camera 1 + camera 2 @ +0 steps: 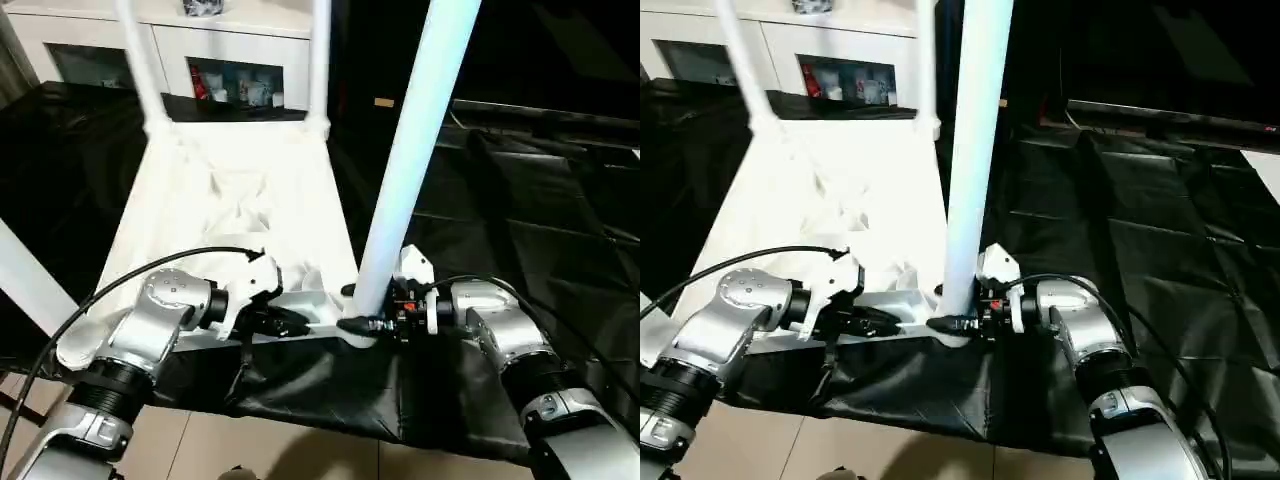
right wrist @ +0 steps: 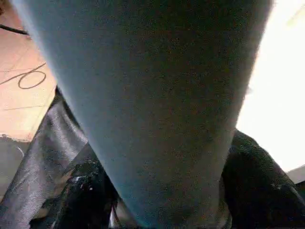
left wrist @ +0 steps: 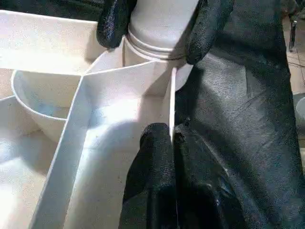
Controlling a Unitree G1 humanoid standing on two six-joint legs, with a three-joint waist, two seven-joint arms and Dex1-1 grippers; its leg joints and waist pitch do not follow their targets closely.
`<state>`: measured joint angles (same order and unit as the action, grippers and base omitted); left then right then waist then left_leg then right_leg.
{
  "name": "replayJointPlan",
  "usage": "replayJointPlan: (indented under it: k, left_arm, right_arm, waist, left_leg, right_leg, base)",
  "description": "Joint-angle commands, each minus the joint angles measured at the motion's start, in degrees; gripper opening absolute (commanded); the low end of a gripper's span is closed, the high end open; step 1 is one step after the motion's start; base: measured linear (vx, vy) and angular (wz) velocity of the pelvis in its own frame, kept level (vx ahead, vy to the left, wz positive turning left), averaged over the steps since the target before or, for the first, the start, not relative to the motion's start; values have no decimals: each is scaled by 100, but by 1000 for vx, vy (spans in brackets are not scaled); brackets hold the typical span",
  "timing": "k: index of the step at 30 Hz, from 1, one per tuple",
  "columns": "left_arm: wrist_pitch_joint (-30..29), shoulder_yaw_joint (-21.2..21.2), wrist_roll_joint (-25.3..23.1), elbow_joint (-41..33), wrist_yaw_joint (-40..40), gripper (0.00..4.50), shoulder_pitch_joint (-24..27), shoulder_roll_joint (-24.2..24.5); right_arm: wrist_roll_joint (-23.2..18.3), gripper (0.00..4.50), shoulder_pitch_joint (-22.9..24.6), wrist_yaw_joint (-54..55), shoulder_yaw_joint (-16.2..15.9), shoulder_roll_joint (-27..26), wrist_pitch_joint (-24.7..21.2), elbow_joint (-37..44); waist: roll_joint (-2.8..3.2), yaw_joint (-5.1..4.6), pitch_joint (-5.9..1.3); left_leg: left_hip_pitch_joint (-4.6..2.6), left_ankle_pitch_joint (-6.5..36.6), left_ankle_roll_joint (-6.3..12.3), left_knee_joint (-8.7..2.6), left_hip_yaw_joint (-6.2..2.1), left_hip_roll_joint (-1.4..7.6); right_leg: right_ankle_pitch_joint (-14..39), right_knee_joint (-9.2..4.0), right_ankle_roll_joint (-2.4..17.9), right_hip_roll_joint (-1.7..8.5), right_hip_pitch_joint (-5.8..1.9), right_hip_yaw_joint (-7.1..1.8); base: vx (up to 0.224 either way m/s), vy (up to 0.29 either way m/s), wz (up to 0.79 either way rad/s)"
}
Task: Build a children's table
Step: Rotate leg to tighten
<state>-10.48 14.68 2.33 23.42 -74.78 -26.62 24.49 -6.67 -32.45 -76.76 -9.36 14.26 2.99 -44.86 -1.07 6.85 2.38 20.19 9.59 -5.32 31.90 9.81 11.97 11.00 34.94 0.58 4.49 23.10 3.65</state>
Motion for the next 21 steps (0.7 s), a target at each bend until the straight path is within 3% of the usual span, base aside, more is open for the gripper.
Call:
replayJointPlan:
  k: [1,4,7,10,11,15,16,21]
  left_arm:
    - [43,71,-23,24,241,0,-142,-139]
    - [58,56,-43,31,313,0,-146,-177]
    - [72,-119,-120,169,938,0,-241,-432]
    - [61,-163,-170,212,1306,0,-272,-576]
    - [58,-177,-225,230,1531,0,-284,-662]
    - [-105,-155,-401,177,2175,0,-271,-1005]
    - [-179,-149,-494,144,2464,0,-264,-1174]
    - [-204,-77,-706,77,2975,0,-228,-1422]
  right_arm:
    - [-19,262,135,-432,-312,-160,-95,231]
    - [-34,259,168,-423,-316,-168,-126,272]
    - [-117,258,285,246,-92,-393,-114,268]
    - [-73,257,314,1014,111,-636,14,157]
    - [-3,257,324,1439,182,-751,71,84]
    - [317,256,331,2790,264,-1138,186,-229]
    - [421,256,282,3468,353,-1348,152,-349]
    - [831,256,203,4596,314,-1590,265,-481]
  waist:
    - [5,-5,-307]
    - [4,12,-315]
    - [0,37,-303]
    - [6,38,-270]
    - [-6,5,-273]
    - [-5,-102,-247]
    - [18,-132,-247]
    - [11,-204,-261]
  left_leg:
    - [-9,1302,273,-326,28,134]
    - [-15,1249,278,-318,31,134]
    - [-23,1313,255,-326,33,139]
    - [-32,1625,116,-366,6,130]
    - [-43,1742,31,-383,-20,127]
    - [-14,1901,-73,-407,-47,99]
    - [-41,1963,-70,-405,-47,103]
    - [-24,1966,-51,-396,-49,89]
  right_leg:
    - [1029,-398,1290,318,-286,-237]
    - [935,-389,1299,318,-289,-237]
    - [1052,-409,1278,325,-281,-239]
    - [1718,-471,1081,351,-265,-244]
    - [2042,-503,939,366,-257,-245]
    - [2442,-543,779,357,-254,-223]
    - [2596,-578,711,362,-214,-239]
    - [2492,-584,670,343,-206,-239]
  base:
    - [0,0,0]
    - [0,0,0]
    - [0,0,0]
    - [0,0,0]
    - [0,0,0]
    - [0,0,0]
    - [0,0,0]
    - [0,0,0]
